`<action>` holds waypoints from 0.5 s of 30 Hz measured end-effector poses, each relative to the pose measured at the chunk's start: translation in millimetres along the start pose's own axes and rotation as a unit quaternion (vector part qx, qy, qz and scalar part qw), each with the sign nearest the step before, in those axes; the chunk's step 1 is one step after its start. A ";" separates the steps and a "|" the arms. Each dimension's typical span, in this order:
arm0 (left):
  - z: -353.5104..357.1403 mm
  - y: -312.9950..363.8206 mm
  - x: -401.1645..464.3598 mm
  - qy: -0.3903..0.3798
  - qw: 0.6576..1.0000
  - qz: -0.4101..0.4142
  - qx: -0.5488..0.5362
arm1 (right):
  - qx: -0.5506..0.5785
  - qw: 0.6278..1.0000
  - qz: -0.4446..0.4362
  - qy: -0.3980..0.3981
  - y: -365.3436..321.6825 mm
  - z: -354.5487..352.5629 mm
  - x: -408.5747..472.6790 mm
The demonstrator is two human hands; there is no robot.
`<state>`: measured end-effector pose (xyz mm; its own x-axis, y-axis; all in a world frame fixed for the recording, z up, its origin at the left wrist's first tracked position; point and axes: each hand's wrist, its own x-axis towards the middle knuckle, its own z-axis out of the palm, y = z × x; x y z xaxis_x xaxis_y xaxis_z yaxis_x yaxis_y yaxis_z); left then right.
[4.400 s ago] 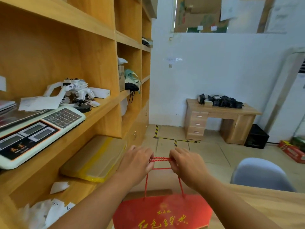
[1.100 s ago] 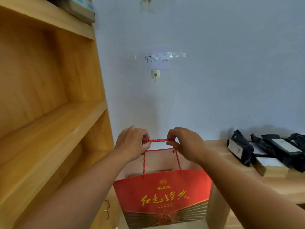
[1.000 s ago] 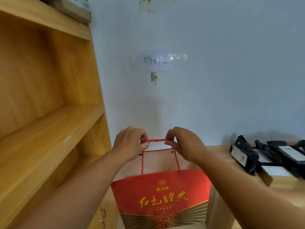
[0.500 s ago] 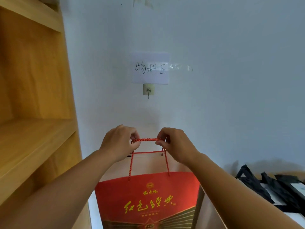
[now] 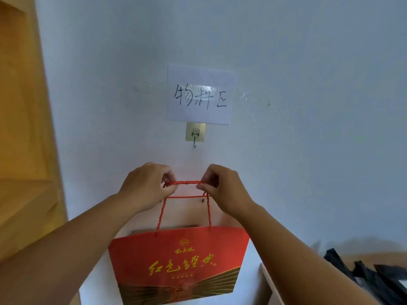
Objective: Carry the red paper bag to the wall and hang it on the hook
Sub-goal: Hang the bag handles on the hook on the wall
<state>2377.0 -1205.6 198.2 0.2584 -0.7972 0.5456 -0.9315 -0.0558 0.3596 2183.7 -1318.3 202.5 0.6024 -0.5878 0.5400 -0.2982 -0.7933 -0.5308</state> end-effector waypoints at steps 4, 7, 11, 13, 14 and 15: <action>2.3 -13.1 26.7 -0.026 0.996 -0.030 -0.081 | 0.029 0.999 0.012 0.009 11.5 5.4 32.3; 3.2 -19.2 44.5 -0.049 0.987 -0.034 -0.147 | 0.058 0.998 0.030 0.024 20.3 6.3 58.4; 6.4 -27.0 66.8 -0.027 0.984 -0.035 -0.173 | 0.063 0.997 0.037 0.033 28.6 9.1 87.4; 9.2 -29.8 76.8 -0.008 0.987 -0.037 -0.154 | 0.063 0.997 0.032 0.032 32.5 9.6 97.6; 10.7 -29.8 82.0 0.001 0.990 -0.039 -0.138 | 0.060 0.997 0.029 0.033 34.3 9.3 102.7; 11.9 -28.5 87.4 0.011 0.991 -0.040 -0.125 | 0.055 0.997 0.026 0.035 36.1 8.1 107.8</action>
<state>2423.1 -1280.9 226.6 0.3366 -0.7824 0.5240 -0.8162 0.0351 0.5767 2243.8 -1409.0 236.2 0.5333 -0.6411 0.5519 -0.2422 -0.7408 -0.6265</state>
